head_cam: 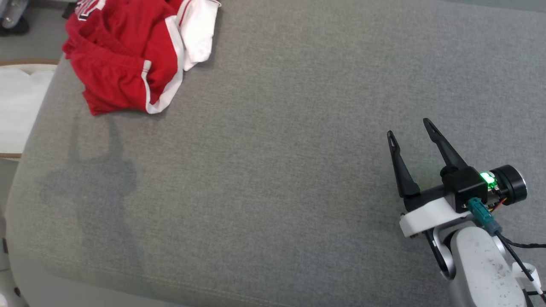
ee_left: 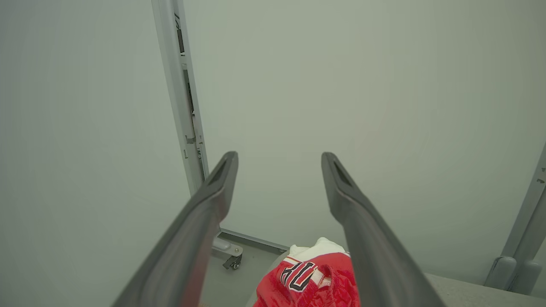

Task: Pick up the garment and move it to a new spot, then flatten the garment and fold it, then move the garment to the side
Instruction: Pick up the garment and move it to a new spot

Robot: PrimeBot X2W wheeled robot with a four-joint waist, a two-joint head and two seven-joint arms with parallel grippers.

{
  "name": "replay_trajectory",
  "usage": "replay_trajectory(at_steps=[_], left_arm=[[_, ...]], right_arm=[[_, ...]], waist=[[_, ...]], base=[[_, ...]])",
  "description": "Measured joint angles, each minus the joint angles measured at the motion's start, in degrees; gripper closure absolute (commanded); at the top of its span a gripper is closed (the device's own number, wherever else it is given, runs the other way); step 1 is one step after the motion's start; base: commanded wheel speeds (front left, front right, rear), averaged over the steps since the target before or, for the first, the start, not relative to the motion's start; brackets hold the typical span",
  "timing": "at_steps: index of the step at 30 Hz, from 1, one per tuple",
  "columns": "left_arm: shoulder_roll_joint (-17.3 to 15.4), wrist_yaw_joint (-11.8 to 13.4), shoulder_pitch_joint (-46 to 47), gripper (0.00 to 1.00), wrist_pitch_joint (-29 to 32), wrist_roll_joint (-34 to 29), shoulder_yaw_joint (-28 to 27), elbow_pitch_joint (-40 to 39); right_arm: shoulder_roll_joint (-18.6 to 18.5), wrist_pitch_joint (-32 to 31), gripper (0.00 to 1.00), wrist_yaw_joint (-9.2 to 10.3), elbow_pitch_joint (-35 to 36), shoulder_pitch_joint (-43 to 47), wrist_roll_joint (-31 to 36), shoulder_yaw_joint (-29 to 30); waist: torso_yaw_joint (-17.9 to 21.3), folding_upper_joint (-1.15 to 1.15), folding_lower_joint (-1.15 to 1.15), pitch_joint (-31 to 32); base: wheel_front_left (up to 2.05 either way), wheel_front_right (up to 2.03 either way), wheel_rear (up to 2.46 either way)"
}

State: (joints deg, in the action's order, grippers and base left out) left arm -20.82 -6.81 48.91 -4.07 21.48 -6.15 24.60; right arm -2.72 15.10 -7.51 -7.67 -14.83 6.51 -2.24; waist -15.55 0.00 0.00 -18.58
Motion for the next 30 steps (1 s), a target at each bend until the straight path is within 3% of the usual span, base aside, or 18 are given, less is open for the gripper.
replay_trajectory(at_steps=[9, 20, 26, 28, 29, 30], left_arm=[[1.52, -0.51, 4.55, 0.0, 7.2, 3.65, 8.7, 16.26], [-2.37, -0.58, 5.04, 0.0, 16.56, 10.09, 22.72, 20.3], [-4.0, -0.58, 4.75, 0.0, 19.64, 11.84, 25.44, 20.8], [-4.13, -0.58, 4.47, 0.14, 19.68, 12.29, 25.35, 21.42], [-4.12, -0.43, 4.34, 0.51, 19.48, 12.29, 25.3, 21.65], [-4.12, -0.11, 4.24, 0.51, 18.95, 12.29, 25.25, 21.91]], right_arm=[[-0.03, 0.0, 0.0, 0.0, 0.32, -1.19, 2.9, -0.81], [0.12, 0.09, 0.0, -0.02, 1.56, -1.13, 4.27, -0.88], [0.01, 0.09, 0.0, -0.01, 1.35, -1.08, 4.24, -1.31], [0.0, 0.09, 0.0, -0.01, 1.27, -1.08, 4.12, -1.47], [0.0, 0.09, 0.0, -0.01, 1.24, -1.08, 4.11, -1.55], [0.0, 0.09, 0.0, -0.01, 1.21, -1.07, 4.05, -1.63]], waist=[[3.79, 0.0, 0.0, -7.88], [5.6, 0.0, 0.0, -12.67], [5.31, 0.0, 0.0, -12.39], [5.3, 0.0, 0.0, -12.32], [5.3, 0.0, 0.0, -12.3], [5.32, 0.0, 0.0, -12.28]], base=[[0.0, 0.0, 0.0], [0.0, 0.0, 0.0], [0.0, 0.0, 0.0], [0.0, 0.0, 0.0], [0.0, 0.0, 0.0], [0.0, 0.0, 0.0]])
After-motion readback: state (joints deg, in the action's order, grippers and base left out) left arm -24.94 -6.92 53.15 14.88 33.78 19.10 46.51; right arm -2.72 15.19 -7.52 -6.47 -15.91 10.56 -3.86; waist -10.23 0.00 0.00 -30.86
